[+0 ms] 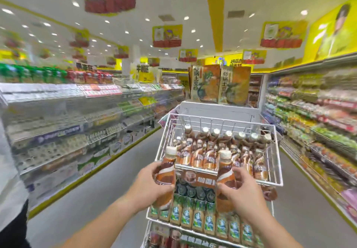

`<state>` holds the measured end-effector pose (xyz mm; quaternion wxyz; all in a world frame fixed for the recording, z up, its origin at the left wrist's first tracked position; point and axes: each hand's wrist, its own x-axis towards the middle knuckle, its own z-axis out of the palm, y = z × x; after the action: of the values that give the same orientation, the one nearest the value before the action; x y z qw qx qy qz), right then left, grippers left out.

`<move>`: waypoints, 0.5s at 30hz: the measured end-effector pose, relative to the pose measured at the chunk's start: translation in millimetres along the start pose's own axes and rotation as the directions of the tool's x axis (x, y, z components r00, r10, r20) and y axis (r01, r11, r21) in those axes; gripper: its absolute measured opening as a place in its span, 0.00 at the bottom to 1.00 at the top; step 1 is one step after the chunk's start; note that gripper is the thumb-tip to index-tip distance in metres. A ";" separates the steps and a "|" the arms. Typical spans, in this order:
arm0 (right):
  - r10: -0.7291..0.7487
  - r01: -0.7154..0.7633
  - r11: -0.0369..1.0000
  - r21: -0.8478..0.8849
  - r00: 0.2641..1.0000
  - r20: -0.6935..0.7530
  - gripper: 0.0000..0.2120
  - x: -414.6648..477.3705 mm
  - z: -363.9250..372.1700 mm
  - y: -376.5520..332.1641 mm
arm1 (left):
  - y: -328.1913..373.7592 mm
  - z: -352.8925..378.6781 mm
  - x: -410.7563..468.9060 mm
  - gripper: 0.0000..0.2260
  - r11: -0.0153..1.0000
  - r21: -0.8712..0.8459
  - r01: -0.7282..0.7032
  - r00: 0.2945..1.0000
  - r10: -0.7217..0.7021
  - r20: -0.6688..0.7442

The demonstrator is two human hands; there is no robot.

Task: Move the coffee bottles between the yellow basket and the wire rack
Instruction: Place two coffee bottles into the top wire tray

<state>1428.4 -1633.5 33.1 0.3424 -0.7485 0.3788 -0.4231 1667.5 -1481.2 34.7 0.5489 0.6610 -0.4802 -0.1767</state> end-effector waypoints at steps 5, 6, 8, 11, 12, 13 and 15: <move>-0.052 0.051 0.997 -0.055 0.999 -0.012 0.32 49.4 2.4 -39.4 | 26.3 -34.4 52.0 0.26 0.995 0.008 -0.098 0.995 0.098 0.003; -0.060 0.058 0.996 -0.065 0.998 -0.018 0.32 58.8 4.3 -44.6 | 28.7 -39.4 63.3 0.26 0.994 0.003 -0.112 0.994 0.112 0.008; -0.066 0.064 0.995 -0.081 0.997 -0.027 0.31 80.6 13.9 -52.7 | 29.3 -50.8 90.3 0.25 0.992 -0.012 -0.128 0.992 0.129 0.010; -0.045 0.040 0.996 -0.081 0.997 -0.064 0.32 112.8 28.2 -54.9 | 23.9 -59.5 135.0 0.25 0.992 -0.028 -0.119 0.992 0.120 0.042; -0.034 0.027 0.996 -0.085 0.997 -0.075 0.32 123.5 32.4 -54.0 | 19.6 -59.9 150.5 0.24 0.993 -0.045 -0.107 0.993 0.109 0.051; -0.023 0.015 0.996 -0.092 0.996 -0.085 0.32 133.6 36.1 -52.4 | 15.3 -58.9 165.4 0.24 0.994 -0.060 -0.094 0.993 0.097 0.059; 0.008 -0.019 0.995 -0.102 0.995 -0.100 0.32 150.7 45.4 -46.9 | 6.3 -53.3 191.7 0.23 0.996 -0.065 -0.066 0.994 0.072 0.086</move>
<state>1535.4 -1731.5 110.0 0.2869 -0.7406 0.4218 -0.4374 1796.6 -1610.1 114.5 0.5531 0.6184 -0.5207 -0.2014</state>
